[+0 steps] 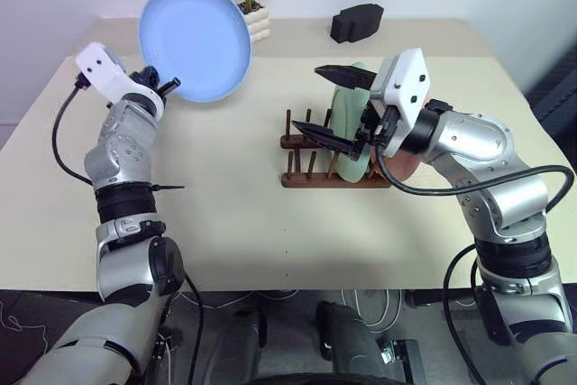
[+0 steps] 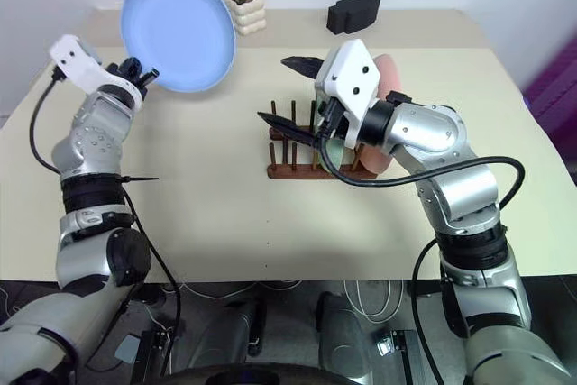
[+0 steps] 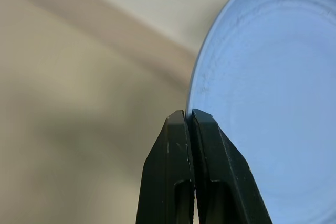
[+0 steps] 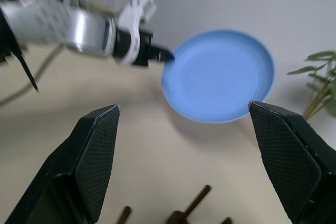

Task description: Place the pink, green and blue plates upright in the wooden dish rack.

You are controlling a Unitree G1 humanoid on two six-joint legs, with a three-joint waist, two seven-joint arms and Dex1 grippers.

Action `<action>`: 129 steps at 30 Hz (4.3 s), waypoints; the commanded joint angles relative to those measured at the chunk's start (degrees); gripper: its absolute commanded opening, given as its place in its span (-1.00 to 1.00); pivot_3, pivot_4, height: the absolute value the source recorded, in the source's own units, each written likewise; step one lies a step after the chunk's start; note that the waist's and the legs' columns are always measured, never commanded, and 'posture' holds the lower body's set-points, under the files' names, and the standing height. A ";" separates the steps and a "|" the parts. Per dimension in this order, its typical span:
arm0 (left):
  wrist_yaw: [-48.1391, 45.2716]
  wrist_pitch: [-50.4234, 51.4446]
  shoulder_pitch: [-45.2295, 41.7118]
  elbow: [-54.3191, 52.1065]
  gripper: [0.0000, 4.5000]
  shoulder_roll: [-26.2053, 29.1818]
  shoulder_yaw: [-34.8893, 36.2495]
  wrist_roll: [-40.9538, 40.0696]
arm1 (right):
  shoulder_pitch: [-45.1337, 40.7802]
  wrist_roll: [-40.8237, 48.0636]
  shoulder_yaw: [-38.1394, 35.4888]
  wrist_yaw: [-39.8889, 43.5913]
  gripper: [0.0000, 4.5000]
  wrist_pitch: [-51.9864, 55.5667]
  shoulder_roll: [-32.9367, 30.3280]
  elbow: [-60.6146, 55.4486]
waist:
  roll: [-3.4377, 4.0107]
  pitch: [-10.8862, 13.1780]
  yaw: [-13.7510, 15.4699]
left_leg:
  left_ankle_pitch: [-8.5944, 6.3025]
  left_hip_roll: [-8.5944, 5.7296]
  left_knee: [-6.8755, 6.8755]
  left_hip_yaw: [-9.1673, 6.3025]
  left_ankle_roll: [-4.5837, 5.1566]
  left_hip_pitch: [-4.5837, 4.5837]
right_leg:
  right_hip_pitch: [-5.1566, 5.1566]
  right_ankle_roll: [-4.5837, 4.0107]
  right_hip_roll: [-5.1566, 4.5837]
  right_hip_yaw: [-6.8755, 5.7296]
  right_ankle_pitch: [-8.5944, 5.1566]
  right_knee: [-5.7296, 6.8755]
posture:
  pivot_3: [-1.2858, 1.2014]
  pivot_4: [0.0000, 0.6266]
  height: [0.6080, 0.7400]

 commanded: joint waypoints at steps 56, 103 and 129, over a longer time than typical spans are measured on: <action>14.42 33.12 -9.38 -47.74 0.79 -11.60 -0.01 -4.41 | -18.14 -53.47 14.66 -16.92 -1.00 -45.84 6.96 33.69 | -0.01 0.02 -0.11 | 0.28 -0.01 -0.05 -0.05 -0.47 0.01 | 0.02 -0.03 0.10 0.04 -0.02 -0.04 | 0.03 -0.52 0.97; -38.77 -3.12 46.16 -41.69 0.99 16.35 -19.11 4.65 | -6.81 51.19 -18.15 -40.79 -1.00 32.39 20.99 -1.44 | 0.12 0.02 -0.16 | 0.10 0.18 -0.15 -0.01 -0.15 0.03 | -0.07 -0.36 0.11 0.08 -0.10 -0.02 | 0.03 -0.52 0.97; -39.22 -8.24 47.61 -38.98 0.99 13.60 -19.97 6.91 | -2.54 66.57 -14.48 -62.76 -1.00 27.85 19.67 -3.99 | 0.12 0.02 -0.18 | 0.08 0.49 -0.15 0.02 -0.09 0.01 | -0.07 -0.39 0.22 0.08 -0.12 -0.09 | 0.03 -0.52 0.97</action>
